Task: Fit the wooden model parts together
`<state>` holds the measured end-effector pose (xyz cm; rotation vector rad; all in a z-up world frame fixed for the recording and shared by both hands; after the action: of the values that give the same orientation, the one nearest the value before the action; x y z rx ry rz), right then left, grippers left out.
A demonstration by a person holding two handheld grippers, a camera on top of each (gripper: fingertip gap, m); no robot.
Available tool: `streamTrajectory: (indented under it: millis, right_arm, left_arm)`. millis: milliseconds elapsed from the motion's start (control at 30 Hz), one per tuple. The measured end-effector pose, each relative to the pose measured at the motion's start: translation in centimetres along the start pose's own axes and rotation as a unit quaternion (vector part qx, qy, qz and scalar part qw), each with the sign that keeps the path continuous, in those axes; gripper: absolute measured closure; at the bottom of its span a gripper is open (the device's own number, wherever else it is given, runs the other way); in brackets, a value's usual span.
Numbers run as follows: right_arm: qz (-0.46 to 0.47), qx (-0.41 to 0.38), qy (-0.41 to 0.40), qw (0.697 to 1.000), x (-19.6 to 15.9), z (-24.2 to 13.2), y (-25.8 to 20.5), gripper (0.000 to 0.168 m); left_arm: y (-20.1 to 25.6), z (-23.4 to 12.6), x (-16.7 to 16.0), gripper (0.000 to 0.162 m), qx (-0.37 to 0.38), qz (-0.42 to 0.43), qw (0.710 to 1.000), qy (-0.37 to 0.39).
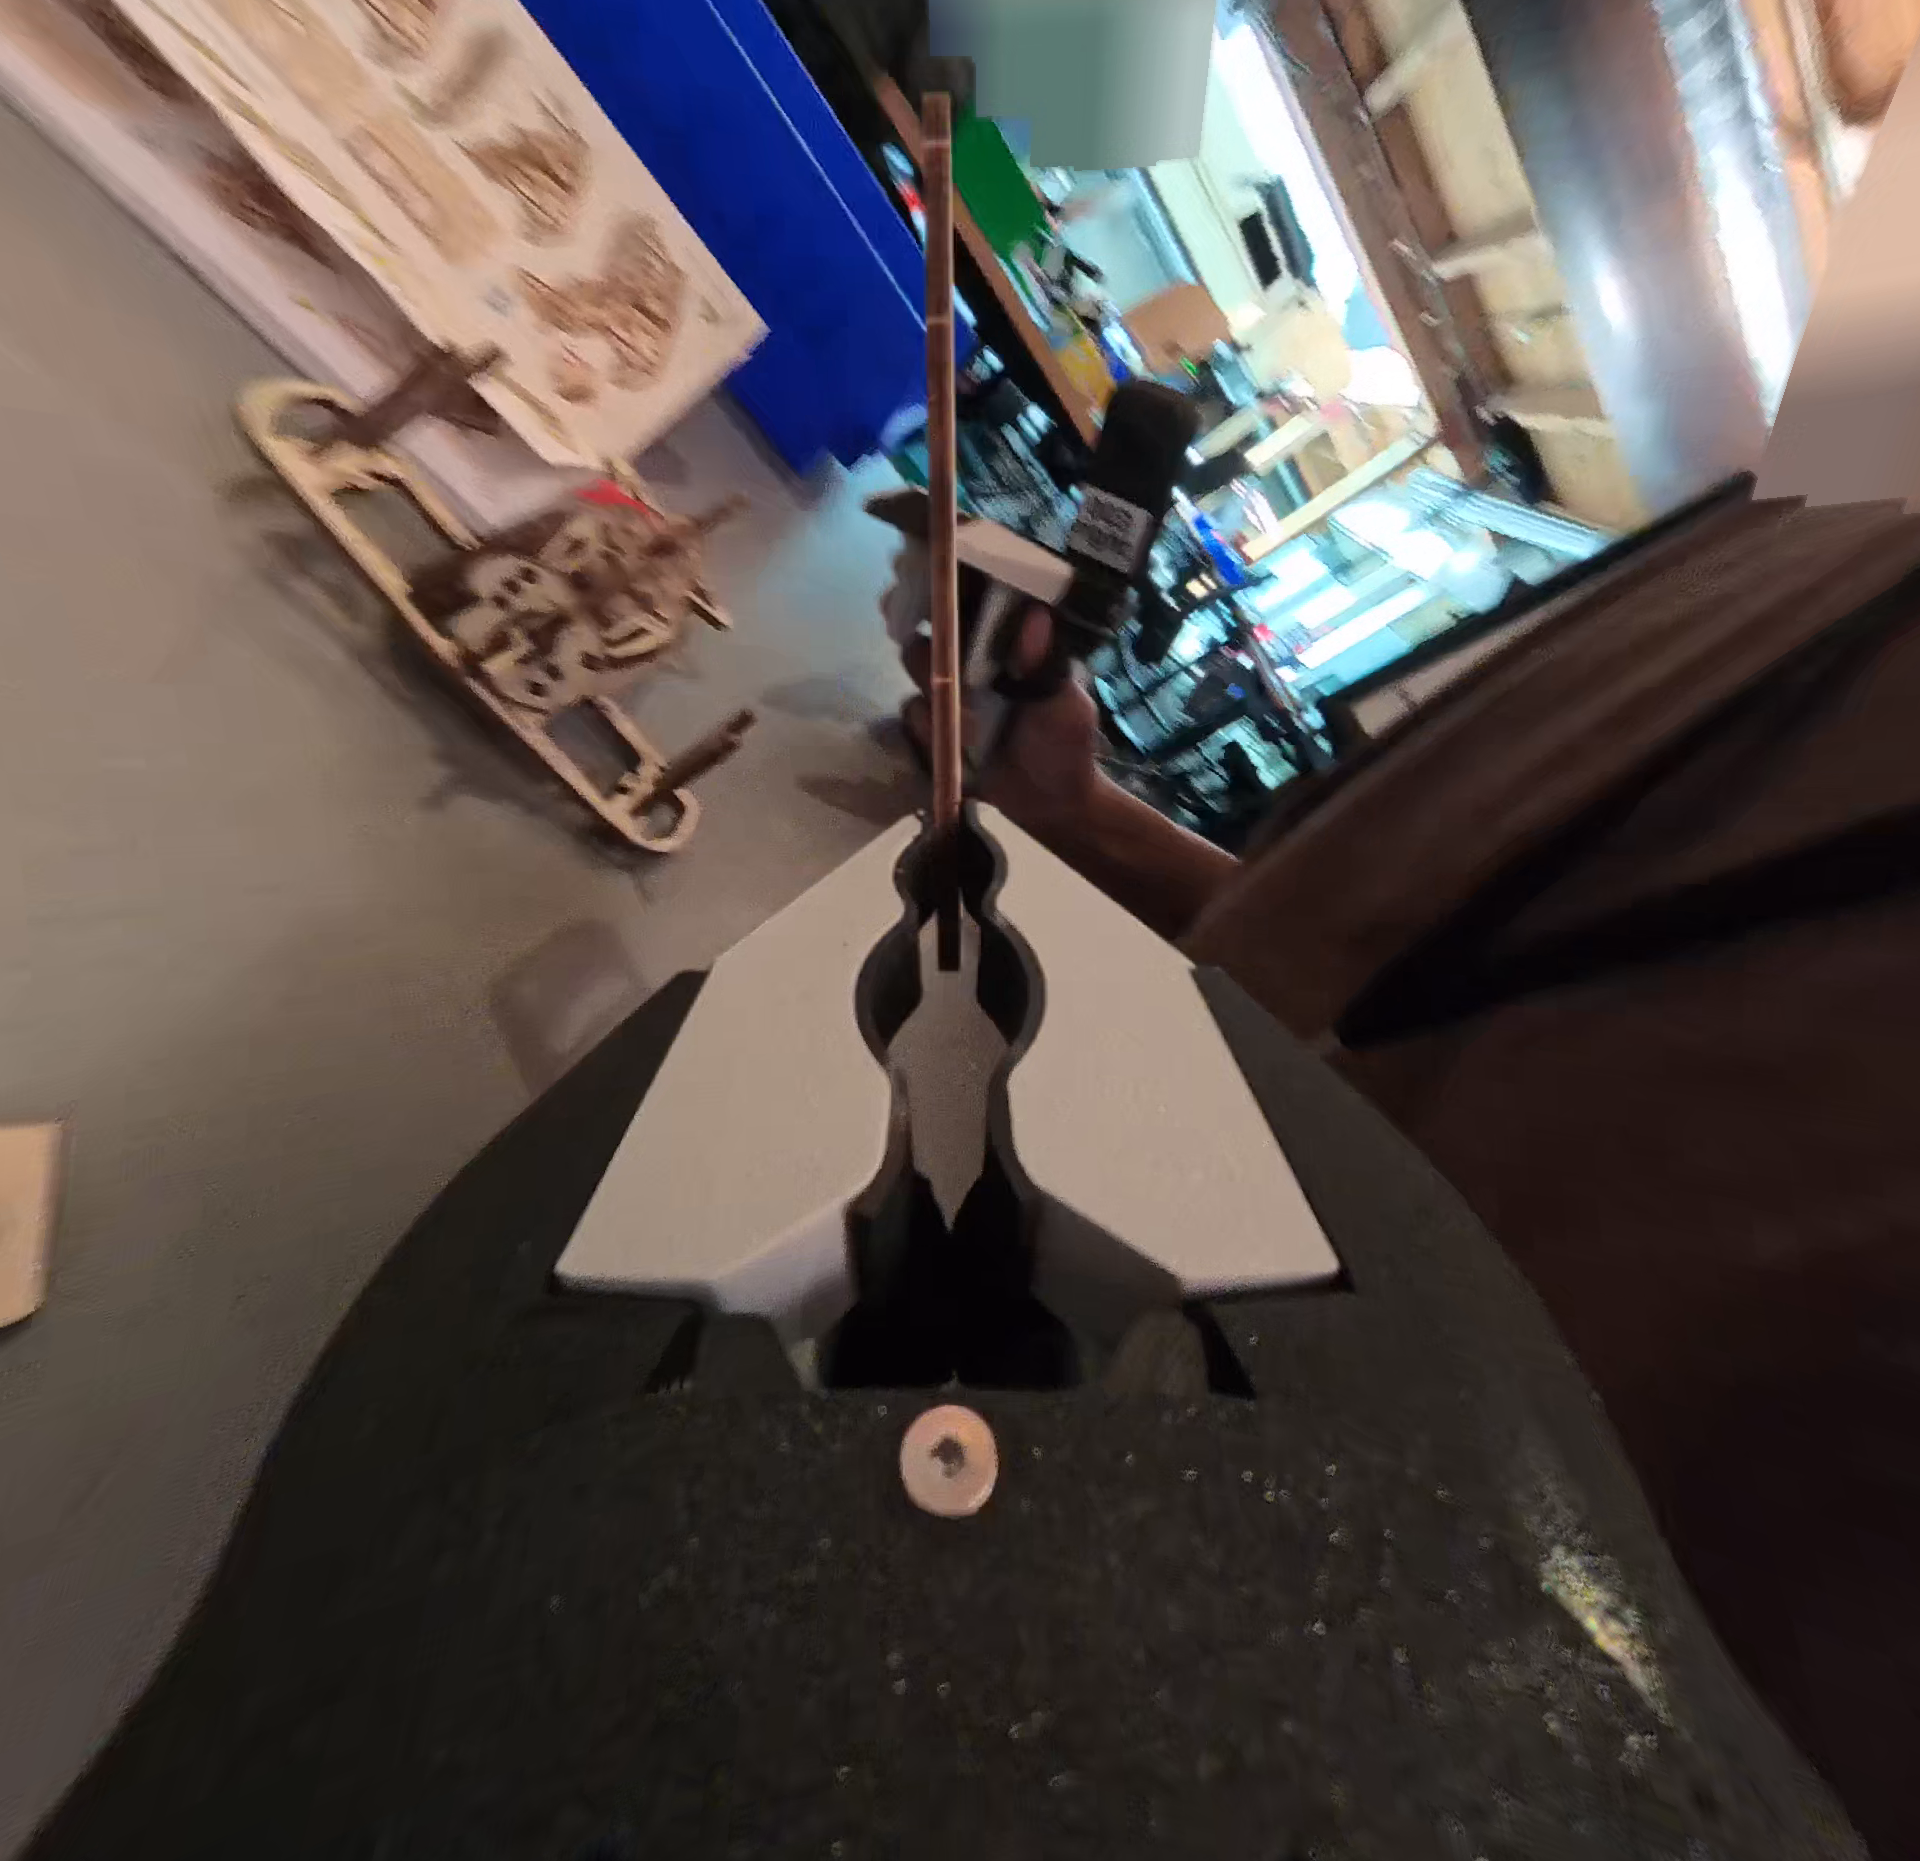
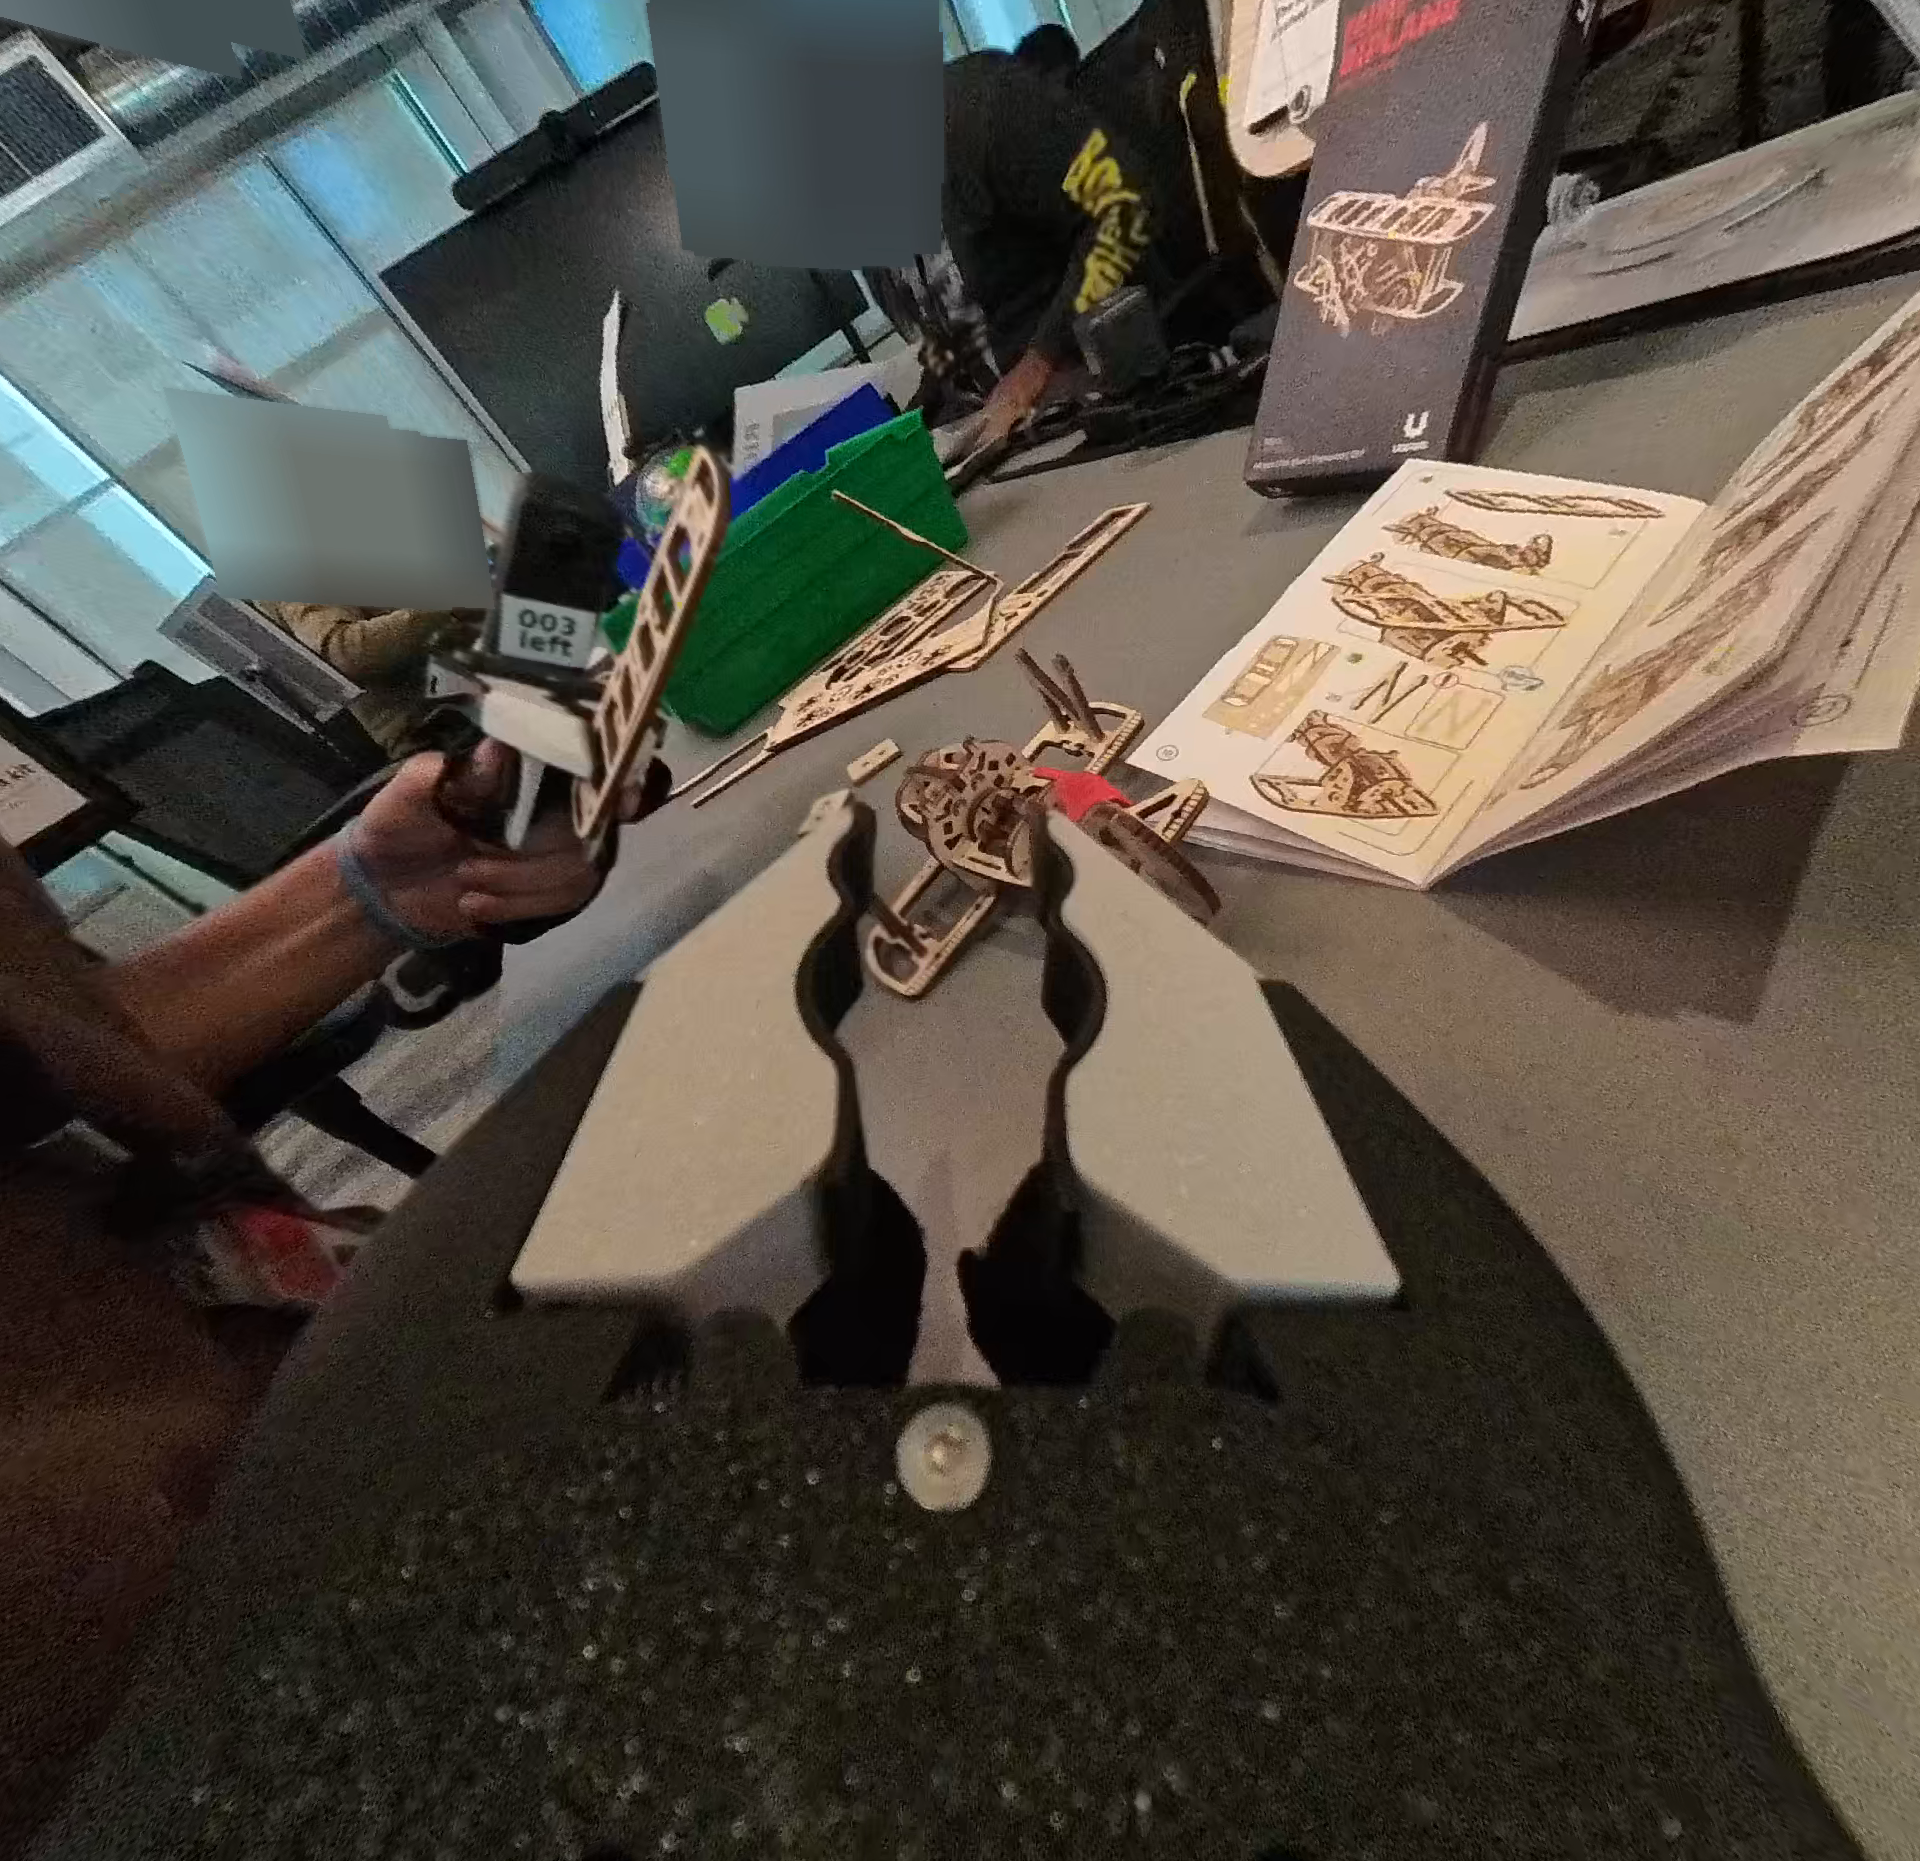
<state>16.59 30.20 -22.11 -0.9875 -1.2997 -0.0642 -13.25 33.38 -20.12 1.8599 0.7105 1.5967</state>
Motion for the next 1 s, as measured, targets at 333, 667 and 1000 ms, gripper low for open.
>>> streamTrajectory:
  millis: [333, 667, 1000]
  right_arm:
    - [0.027, 0.167, -0.231, 0.958, 1.6, 4.3, -4.4, 0.133]
    - [0.046, 0.208, -0.313, 0.926, -0.5, 6.3, -4.6, 0.166]
    - [0.021, 0.169, -0.287, 0.943, 0.1, 7.7, -4.7, 0.148]
  left_arm:
    - [1.2, 2.1, 0.7, 0.162, -0.001, 0.056, 0.936, -0.347]
    - [0.7, 2.6, 0.8, 0.162, -0.003, 0.094, 0.918, -0.385]
    - [-0.3, 0.6, 1.7, 0.162, -0.02, 0.1, 0.93, -0.353]
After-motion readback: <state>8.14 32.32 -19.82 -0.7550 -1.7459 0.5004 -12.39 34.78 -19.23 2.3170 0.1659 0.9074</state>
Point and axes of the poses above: each gripper's, where its closed fingertips meet, z out along the fingers, x out of its top, y = z × x across the jaws, the point moved 8 cm from there along -z, back along the fingers, and after that the axes turned 5 degrees about z, right-handed, at the moved point
